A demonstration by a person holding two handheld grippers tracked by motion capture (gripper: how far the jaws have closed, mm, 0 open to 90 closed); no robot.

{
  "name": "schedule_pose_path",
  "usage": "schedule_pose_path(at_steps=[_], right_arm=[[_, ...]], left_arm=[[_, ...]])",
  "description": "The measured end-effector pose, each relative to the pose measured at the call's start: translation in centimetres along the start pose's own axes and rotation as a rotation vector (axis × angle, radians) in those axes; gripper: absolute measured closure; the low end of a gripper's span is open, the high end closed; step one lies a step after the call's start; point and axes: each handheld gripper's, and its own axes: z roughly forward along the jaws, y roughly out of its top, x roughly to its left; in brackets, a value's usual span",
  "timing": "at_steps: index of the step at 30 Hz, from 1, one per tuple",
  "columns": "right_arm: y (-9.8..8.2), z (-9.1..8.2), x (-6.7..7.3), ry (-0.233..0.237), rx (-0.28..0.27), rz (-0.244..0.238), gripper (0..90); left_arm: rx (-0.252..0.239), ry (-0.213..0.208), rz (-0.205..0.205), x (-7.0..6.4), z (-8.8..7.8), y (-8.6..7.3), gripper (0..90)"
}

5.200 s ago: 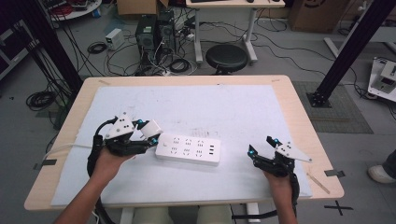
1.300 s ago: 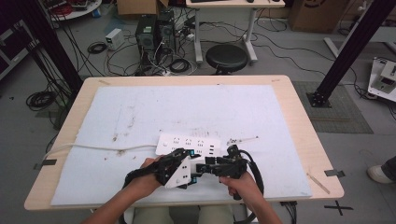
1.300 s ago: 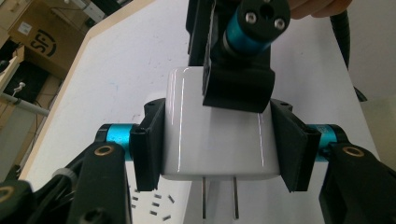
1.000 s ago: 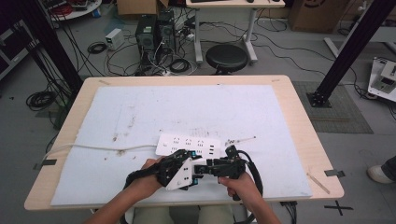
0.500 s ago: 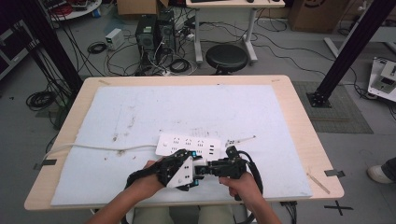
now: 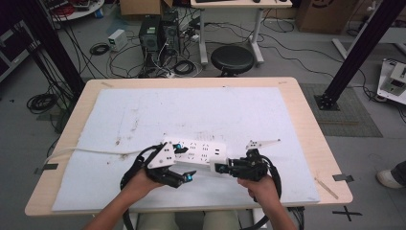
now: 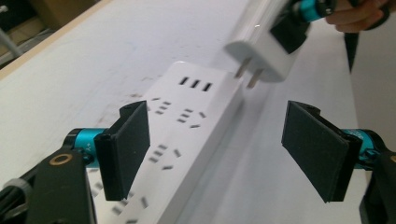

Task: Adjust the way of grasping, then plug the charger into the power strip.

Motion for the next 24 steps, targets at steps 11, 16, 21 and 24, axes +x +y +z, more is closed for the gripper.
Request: schedule_pose_path(at_steps=[11, 16, 21, 24], right_arm=[[-0.3, -3.0, -0.5, -0.069, -0.025, -0.002, 63.6], [-0.5, -4.2, -0.6, -0.086, -0.042, 0.002, 63.6], [-0.1, -5.0, -0.4, -0.106, -0.049, -0.007, 63.5], [0.2, -5.2, -0.2, -0.113, -0.039, -0.017, 63.5]], left_arm=[[-0.033, 0.132, -0.067, 2.0, -2.9, -1.3, 23.6], [-0.044, 0.162, -0.08, 2.2, -3.5, -1.3, 23.5], [-0.05, 0.175, -0.077, 2.0, -3.9, -1.1, 23.6], [-0.06, 0.187, -0.08, 2.0, -4.3, -1.1, 23.6]])
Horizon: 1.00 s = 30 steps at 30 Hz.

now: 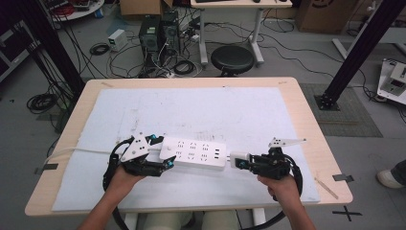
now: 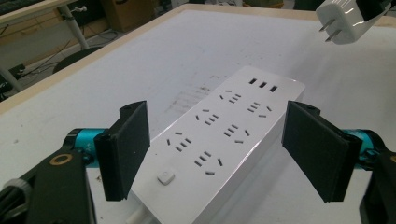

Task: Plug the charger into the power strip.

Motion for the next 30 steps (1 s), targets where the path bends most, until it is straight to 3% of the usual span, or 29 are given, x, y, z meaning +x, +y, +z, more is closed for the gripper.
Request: schedule_pose_path(at_steps=[11, 21, 30], right_arm=[[1.9, 0.3, 0.5, -0.052, 0.051, -0.066, 63.4], [3.9, 1.3, 1.1, -0.082, 0.117, -0.135, 63.5], [5.6, 2.6, 1.4, -0.102, 0.189, -0.186, 63.5]], left_arm=[[-0.052, 0.053, -0.041, 1.1, -1.7, -0.5, 23.5], [-0.061, 0.11, -0.082, 2.8, -3.1, -2.0, 23.5], [-0.065, 0.128, -0.093, 3.4, -3.6, -2.5, 23.5]])
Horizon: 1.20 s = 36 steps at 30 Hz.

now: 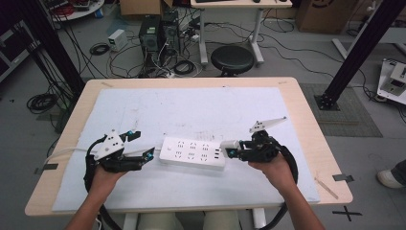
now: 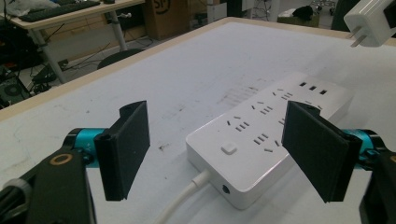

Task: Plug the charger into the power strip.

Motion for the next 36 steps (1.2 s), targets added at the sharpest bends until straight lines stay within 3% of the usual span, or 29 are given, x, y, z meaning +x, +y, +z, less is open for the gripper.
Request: schedule_pose_path(at_steps=[23, 33, 36], right_arm=[[3.6, 2.5, 0.4, -0.025, 0.146, -0.095, 63.6], [5.9, 3.5, 0.8, -0.04, 0.224, -0.172, 63.5], [6.6, 4.4, 1.1, -0.047, 0.275, -0.208, 63.5]], left_arm=[[-0.022, 0.051, -0.041, 1.5, -0.7, -0.7, 23.5], [-0.018, 0.051, -0.048, 1.7, -0.6, -0.7, 23.5], [-0.023, 0.049, -0.056, 1.8, -0.7, -0.8, 23.6]])
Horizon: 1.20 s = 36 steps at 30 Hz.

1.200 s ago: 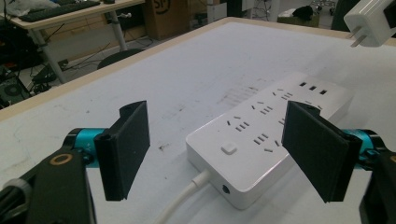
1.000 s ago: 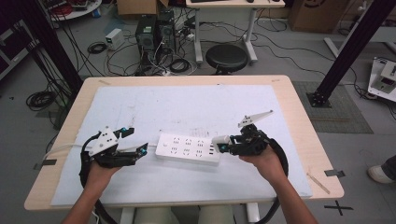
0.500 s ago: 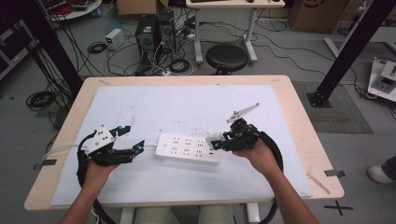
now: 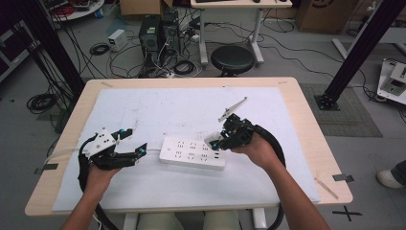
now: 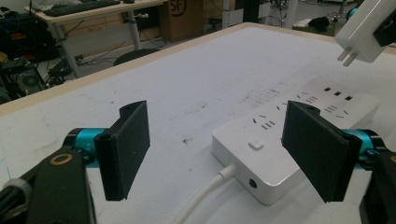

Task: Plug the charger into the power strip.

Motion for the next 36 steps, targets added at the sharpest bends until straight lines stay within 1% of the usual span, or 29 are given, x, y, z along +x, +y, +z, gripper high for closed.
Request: schedule_pose_path(at_steps=[1, 3, 4, 7, 15, 16, 17, 18, 19, 20, 22, 23, 30, 31, 32, 33, 34, 36], right_arm=[[0.0, 0.0, 0.0, 0.0, 0.0, 0.0, 63.5], [0.4, 0.1, 0.0, -0.002, 0.019, -0.015, 63.5], [0.8, 0.2, 0.0, -0.006, 0.034, -0.031, 63.5], [1.4, 0.2, -0.1, -0.017, 0.057, -0.05, 63.5], [2.5, 0.5, -0.6, -0.021, 0.091, -0.076, 63.5], [2.7, 0.6, -0.7, -0.022, 0.102, -0.089, 63.5], [2.7, 0.6, -0.7, -0.022, 0.102, -0.089, 63.5], [3.1, 0.8, -0.8, -0.022, 0.116, -0.095, 63.5], [3.1, 0.8, -0.8, -0.022, 0.116, -0.095, 63.5], [3.3, 0.8, -0.8, -0.021, 0.127, -0.095, 63.5], [3.6, 1.1, -0.9, -0.028, 0.144, -0.107, 63.5], [3.9, 1.5, -0.9, -0.032, 0.164, -0.123, 63.5], [4.3, 2.4, -1.1, -0.031, 0.197, -0.141, 63.5], [4.2, 2.7, -1.2, -0.036, 0.218, -0.149, 63.5], [4.2, 2.7, -1.2, -0.036, 0.218, -0.149, 63.5], [4.2, 3.1, -1.3, -0.034, 0.237, -0.163, 63.5], [4.2, 3.1, -1.3, -0.034, 0.237, -0.163, 63.5], [4.2, 3.5, -1.3, -0.039, 0.26, -0.178, 63.5]], left_arm=[[0.0, 0.002, -0.002, 0.1, 0.0, 0.0, 23.6], [0.001, 0.007, -0.006, 0.3, -0.1, -0.1, 23.6], [0.002, 0.01, -0.01, 0.4, -0.2, -0.2, 23.6], [-0.001, 0.006, -0.016, 0.7, -0.4, -0.3, 23.6], [-0.004, 0.001, -0.017, 1.0, -0.4, -0.4, 23.6], [-0.003, 0.002, -0.016, 1.0, -0.4, -0.4, 23.5], [-0.003, 0.001, -0.016, 1.0, -0.4, -0.4, 23.5], [-0.003, 0.001, -0.016, 1.0, -0.4, -0.4, 23.6], [-0.003, 0.001, -0.016, 1.1, -0.4, -0.4, 23.6], [-0.004, 0.002, -0.014, 1.1, -0.3, -0.4, 23.6], [-0.003, 0.001, -0.012, 1.1, -0.3, -0.4, 23.6], [-0.003, 0.001, -0.013, 1.1, -0.3, -0.4, 23.6], [0.001, -0.002, -0.009, 1.1, -0.4, -0.7, 23.6], [0.001, -0.002, -0.011, 1.1, -0.4, -0.7, 23.5], [0.003, -0.001, -0.012, 1.1, -0.5, -0.8, 23.5], [0.002, 0.001, -0.017, 1.1, -0.5, -0.8, 23.6], [0.003, 0.002, -0.018, 1.2, -0.5, -0.9, 23.6], [0.005, 0.003, -0.018, 1.2, -0.6, -1.0, 23.6]])
